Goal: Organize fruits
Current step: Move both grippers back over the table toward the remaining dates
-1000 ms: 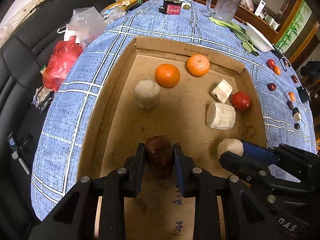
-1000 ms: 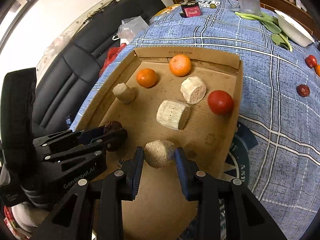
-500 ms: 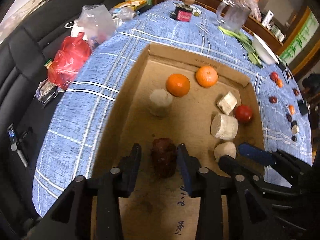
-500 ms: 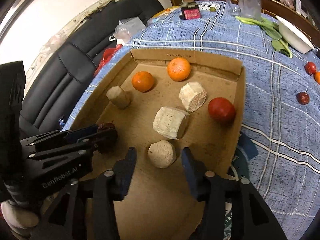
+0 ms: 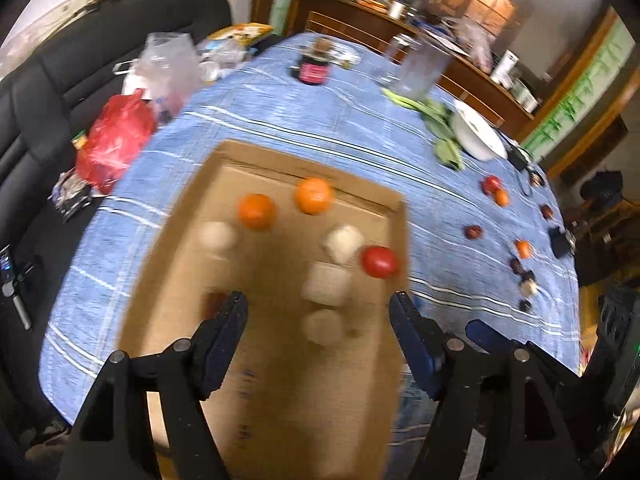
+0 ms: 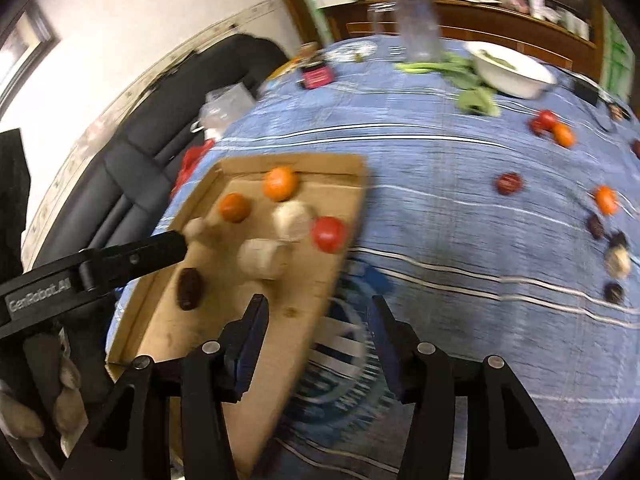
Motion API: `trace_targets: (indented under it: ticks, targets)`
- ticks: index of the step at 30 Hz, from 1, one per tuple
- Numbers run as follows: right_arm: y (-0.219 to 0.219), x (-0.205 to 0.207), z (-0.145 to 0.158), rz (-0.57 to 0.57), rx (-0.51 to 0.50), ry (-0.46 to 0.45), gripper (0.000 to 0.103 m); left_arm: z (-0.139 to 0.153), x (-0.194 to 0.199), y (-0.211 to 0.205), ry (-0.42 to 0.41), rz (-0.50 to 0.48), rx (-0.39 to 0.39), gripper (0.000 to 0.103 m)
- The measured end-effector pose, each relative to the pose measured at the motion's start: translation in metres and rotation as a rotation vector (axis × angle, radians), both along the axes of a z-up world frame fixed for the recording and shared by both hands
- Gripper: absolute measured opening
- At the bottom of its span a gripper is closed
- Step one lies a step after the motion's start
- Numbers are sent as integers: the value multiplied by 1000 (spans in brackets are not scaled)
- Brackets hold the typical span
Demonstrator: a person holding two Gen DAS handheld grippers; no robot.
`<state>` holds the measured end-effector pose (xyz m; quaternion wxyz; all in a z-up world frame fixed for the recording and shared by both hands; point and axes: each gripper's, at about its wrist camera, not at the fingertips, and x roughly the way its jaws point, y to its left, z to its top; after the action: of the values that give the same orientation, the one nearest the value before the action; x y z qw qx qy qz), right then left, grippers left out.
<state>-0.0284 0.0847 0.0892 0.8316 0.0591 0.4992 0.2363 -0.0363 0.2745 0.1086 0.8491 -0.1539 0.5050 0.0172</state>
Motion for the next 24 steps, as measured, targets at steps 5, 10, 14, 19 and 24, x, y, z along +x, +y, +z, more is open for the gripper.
trace_targets:
  ticks: [5, 10, 14, 19, 24]
  targets:
    - [-63, -7, 10, -117, 4, -11, 58, 6, 7, -58, -12, -94, -3, 72]
    - [-117, -12, 17, -222, 15, -1, 61, 14, 5, -110, -29, -183, 2, 72]
    - [-150, -17, 21, -271, 23, 1, 61, 16, 2, -137, -37, -220, -2, 72]
    - [-174, -23, 18, -303, 19, 7, 61, 13, -2, -165, -36, -252, 15, 72]
    - [-199, -27, 12, -346, 21, 24, 61, 12, -7, -191, -44, -290, 86, 72]
